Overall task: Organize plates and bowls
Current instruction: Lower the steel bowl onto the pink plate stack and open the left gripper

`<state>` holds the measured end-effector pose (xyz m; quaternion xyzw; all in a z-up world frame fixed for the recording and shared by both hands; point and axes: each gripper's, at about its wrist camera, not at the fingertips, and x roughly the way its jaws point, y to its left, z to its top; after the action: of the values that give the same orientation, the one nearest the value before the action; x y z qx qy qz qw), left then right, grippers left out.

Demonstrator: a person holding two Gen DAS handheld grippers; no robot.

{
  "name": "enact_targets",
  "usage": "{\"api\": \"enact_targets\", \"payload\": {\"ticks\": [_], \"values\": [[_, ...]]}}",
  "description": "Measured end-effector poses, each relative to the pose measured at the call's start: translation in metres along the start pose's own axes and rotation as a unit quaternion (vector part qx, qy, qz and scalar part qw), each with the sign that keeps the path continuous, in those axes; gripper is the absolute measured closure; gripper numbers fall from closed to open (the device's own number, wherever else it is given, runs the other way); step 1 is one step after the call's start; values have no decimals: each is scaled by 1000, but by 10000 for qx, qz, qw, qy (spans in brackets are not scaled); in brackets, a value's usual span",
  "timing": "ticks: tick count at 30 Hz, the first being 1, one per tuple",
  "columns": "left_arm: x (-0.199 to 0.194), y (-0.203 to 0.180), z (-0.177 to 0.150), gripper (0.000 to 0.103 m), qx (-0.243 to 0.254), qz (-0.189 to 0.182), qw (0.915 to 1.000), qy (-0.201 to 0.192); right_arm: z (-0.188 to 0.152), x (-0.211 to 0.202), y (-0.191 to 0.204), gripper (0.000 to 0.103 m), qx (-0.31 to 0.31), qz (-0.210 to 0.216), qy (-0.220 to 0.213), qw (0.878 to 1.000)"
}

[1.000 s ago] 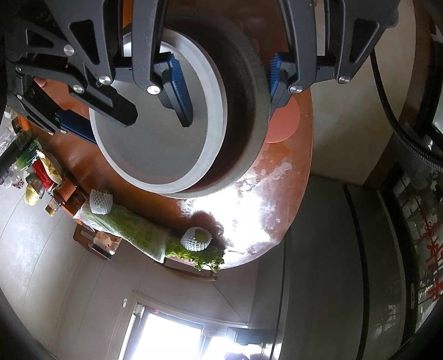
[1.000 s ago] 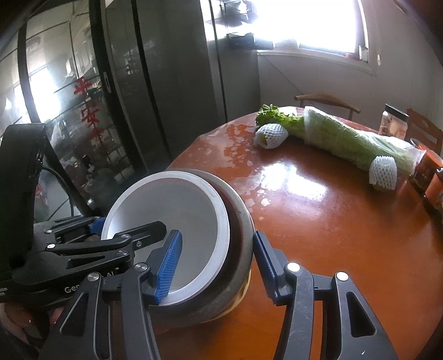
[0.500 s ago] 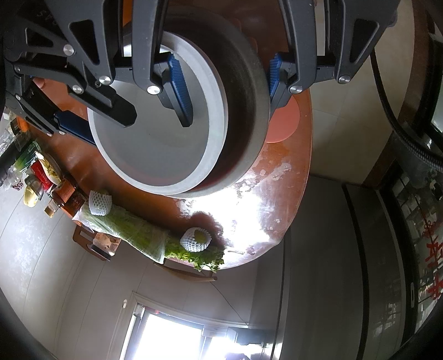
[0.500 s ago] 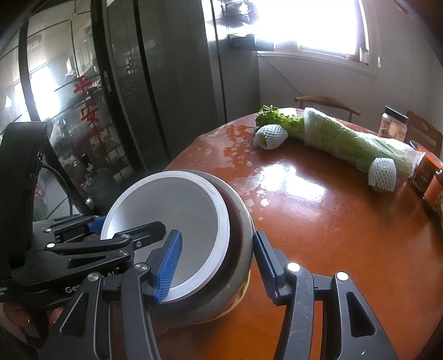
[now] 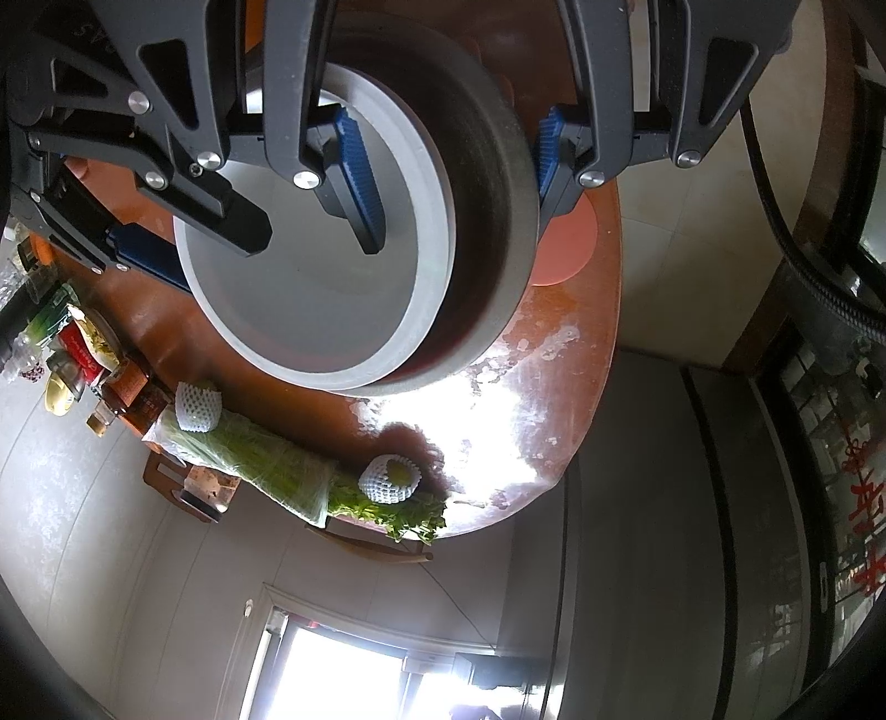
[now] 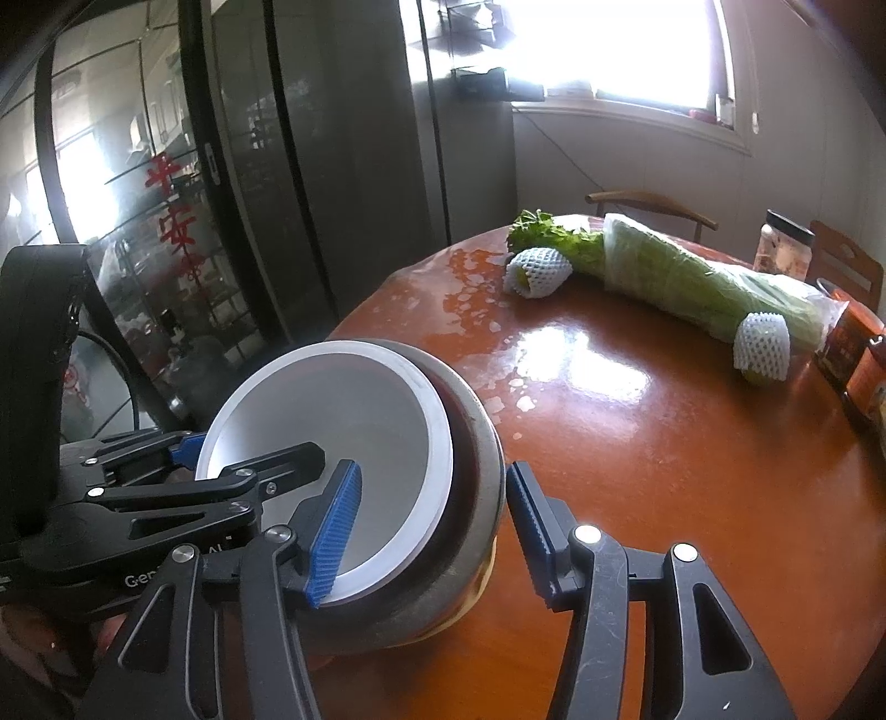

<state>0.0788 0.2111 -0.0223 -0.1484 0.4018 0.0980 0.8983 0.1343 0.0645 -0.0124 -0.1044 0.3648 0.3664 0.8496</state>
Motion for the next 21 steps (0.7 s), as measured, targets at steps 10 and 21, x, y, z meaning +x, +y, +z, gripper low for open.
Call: {"api": "enact_targets", "payload": {"ticks": [10,21], "values": [[-4,5,1,50,18,93,9999,-105,1,3,-4,40,14,-49,20,10000],[-5,21,2,37,-42,302,9994,-144,-2,10,2,34,-82,-34,124,9999]]}}
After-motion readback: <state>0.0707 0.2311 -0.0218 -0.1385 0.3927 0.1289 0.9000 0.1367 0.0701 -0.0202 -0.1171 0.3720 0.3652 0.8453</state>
